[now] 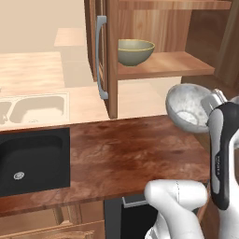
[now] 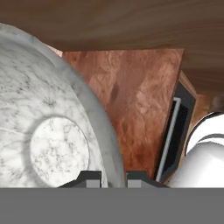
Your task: Open the cabinet. Pick the bowls from the counter and place them in the cabinet. Then close the cabinet.
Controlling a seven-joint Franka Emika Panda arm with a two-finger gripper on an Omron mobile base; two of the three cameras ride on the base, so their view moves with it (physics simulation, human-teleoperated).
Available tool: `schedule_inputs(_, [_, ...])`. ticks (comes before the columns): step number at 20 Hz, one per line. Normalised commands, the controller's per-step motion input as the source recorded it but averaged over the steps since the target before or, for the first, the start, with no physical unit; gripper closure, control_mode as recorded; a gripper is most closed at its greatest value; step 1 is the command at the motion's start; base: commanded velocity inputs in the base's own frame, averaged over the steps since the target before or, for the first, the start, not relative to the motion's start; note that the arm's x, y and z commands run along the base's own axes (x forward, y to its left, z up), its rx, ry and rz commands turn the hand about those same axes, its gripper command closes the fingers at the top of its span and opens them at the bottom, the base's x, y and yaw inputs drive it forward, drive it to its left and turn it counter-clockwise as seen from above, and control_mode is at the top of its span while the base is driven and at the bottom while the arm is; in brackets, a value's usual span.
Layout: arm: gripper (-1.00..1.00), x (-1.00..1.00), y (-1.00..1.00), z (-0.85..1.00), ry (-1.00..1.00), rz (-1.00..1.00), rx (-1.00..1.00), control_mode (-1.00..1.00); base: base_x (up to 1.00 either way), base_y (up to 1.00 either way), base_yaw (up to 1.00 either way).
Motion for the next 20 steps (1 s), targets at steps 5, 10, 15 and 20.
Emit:
schedule_inputs(5, [1.0,-0.05,0.0,0.55,-0.16,0.01,0.0,-1.0,0.0,0.0,0.0])
schedule_inputs(10, [1.0,0.0,0.0,0.56,-0.14,0.0,-0.01,-1.0,0.0,0.0,0.0])
schedule_inputs(15, [1.0,0.0,-0.02,0.48,-0.14,0.0,0.0,-1.0,0.0,0.0,0.0])
schedule_inputs(20, [1.0,0.0,-0.1,0.42,-0.08,0.0,0.0,-1.0,0.0,0.0,0.0])
